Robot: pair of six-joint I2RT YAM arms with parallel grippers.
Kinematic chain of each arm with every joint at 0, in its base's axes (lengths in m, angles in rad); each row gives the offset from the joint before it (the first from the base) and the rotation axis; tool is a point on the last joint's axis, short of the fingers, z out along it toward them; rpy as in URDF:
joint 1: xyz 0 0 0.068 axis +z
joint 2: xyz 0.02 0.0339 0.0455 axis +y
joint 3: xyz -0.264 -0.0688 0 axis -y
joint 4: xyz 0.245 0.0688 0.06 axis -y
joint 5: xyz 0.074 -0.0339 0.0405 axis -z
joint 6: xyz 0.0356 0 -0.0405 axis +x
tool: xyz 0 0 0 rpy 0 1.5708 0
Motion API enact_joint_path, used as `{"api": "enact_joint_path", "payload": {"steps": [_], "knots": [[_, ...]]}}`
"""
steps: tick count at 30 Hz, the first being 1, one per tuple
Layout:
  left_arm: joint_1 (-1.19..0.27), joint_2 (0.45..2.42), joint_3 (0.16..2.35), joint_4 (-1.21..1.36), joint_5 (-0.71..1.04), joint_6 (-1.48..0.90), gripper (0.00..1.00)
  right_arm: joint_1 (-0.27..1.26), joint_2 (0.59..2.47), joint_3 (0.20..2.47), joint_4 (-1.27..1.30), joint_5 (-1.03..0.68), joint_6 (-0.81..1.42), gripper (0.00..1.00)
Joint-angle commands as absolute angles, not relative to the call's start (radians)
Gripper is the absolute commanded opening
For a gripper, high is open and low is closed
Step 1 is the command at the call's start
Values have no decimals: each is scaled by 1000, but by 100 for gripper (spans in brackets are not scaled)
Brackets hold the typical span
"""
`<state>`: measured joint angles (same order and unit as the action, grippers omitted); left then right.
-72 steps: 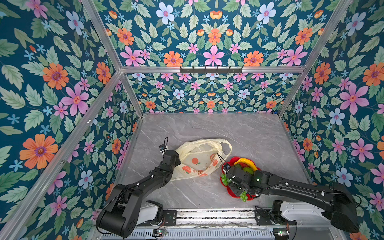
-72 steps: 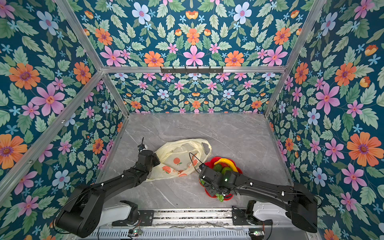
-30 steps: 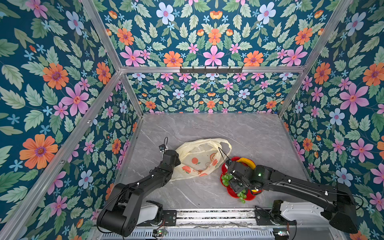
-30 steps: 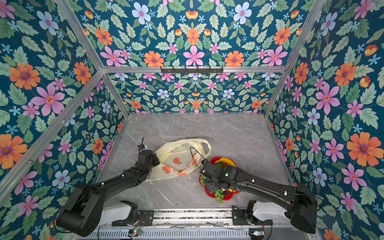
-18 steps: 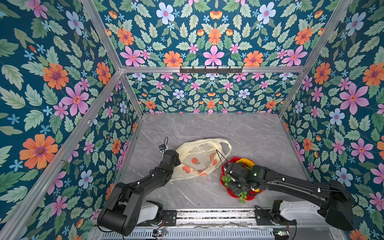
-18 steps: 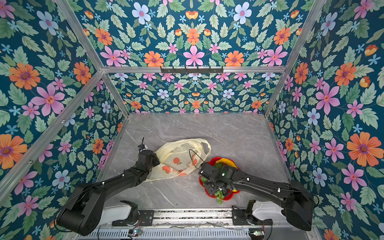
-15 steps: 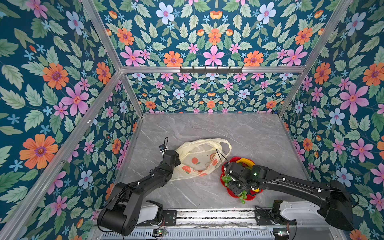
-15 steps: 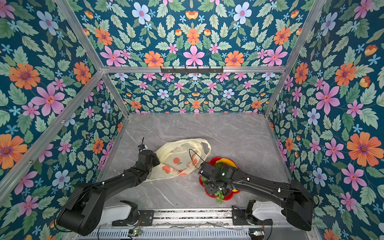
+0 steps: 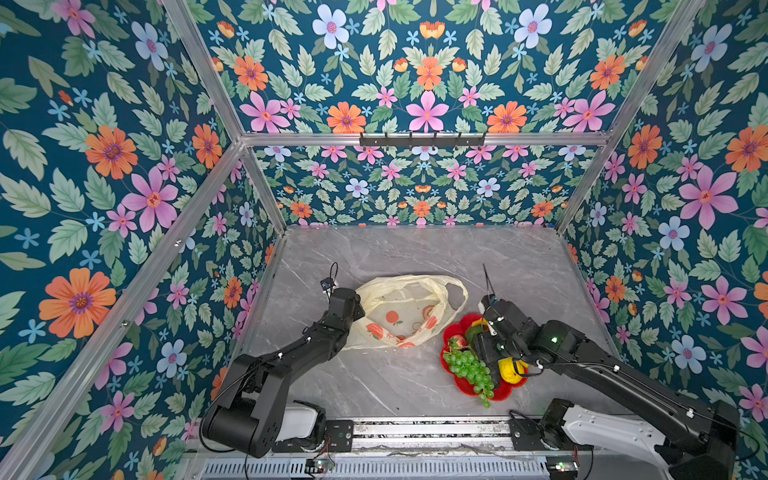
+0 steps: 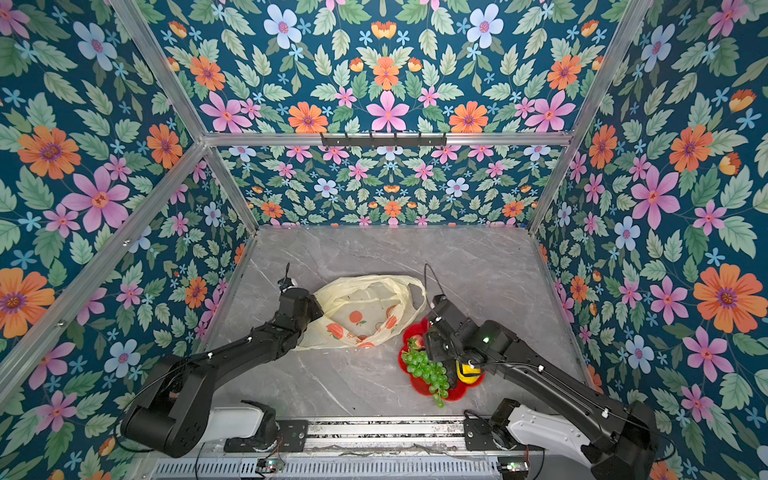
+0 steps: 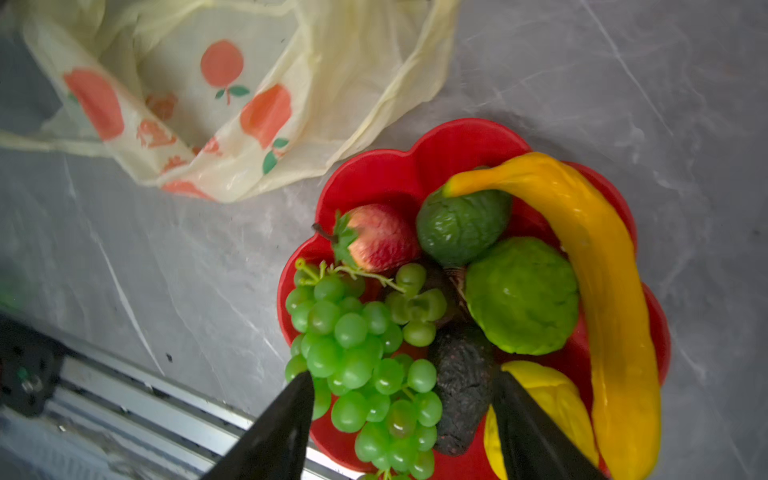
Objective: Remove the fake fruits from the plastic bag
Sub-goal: 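Open the right gripper to release the grapes while the left gripper releases the bag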
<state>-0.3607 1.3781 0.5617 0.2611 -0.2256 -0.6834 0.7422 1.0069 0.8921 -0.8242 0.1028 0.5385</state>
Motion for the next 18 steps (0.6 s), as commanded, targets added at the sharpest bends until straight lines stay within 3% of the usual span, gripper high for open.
{"api": "enact_joint_path", "payload": {"steps": [1,7,18], "knots": [[-361,1455,643,293,-209,-725,0,701,990,899,-822,46,626,74],[-366,1680,891,316,-114,-695,0,661,873,835,-864,183,728,97],[-399,2021,1347,203,-52,-610,0,314,657,689,-983,45,897,99]]}}
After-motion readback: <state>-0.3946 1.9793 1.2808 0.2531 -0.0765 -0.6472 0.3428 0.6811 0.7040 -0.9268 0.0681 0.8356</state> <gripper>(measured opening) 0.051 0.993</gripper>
